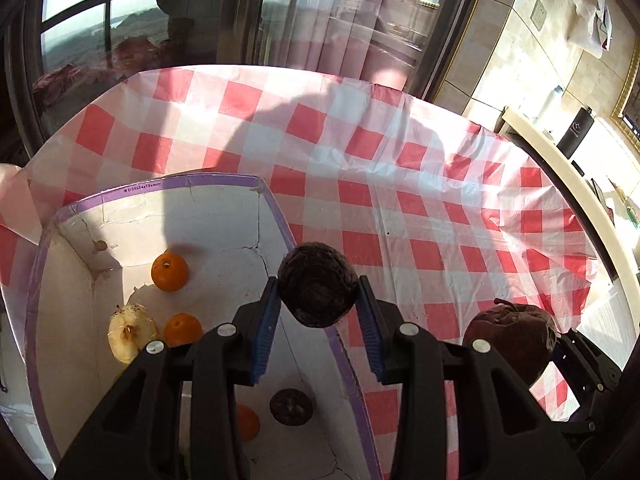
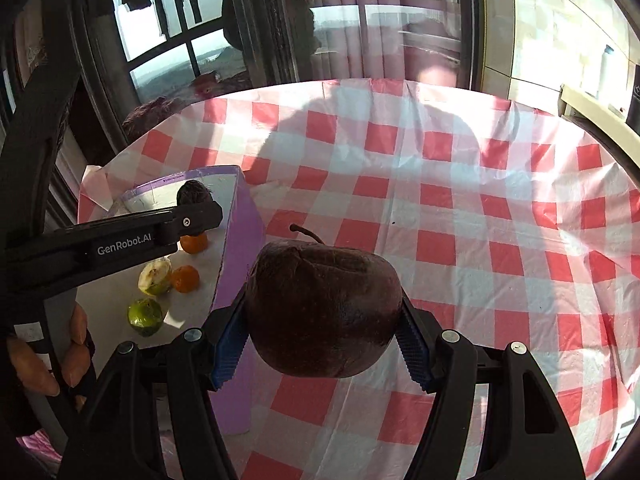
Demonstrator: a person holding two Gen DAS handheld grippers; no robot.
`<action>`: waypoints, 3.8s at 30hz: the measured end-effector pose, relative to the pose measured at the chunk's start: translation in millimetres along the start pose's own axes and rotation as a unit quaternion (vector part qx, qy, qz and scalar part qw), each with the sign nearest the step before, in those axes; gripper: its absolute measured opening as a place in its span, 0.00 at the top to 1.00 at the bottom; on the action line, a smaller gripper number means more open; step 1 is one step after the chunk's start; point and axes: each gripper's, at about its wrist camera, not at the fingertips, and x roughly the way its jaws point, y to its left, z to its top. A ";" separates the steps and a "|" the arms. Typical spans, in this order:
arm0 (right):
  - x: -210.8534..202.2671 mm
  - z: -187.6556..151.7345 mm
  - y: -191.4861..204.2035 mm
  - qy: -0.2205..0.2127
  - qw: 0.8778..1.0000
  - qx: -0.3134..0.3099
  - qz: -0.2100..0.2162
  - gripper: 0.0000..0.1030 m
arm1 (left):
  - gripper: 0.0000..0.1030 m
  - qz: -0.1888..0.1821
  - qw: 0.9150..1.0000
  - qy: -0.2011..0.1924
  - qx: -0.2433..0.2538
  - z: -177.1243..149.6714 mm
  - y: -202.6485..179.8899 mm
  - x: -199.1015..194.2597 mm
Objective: Organize fruits
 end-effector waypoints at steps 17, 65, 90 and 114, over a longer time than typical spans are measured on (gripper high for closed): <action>95.3 37.4 129.6 0.102 0.961 -0.246 0.079 0.37 | 0.63 0.122 0.980 0.146 -0.060 -57.5 119.7 7.6; 46.1 29.6 103.1 0.066 0.990 -0.107 0.068 0.15 | 0.02 0.326 0.944 0.052 -0.026 -52.1 107.7 -43.9; 78.8 2.8 127.6 0.186 0.971 -0.150 0.022 0.15 | 0.02 0.234 0.960 0.138 -0.068 -66.8 144.9 -27.4; 77.3 -2.6 125.8 0.194 0.969 -0.149 0.035 0.15 | 0.02 0.229 0.961 0.142 -0.065 -68.0 140.3 -25.9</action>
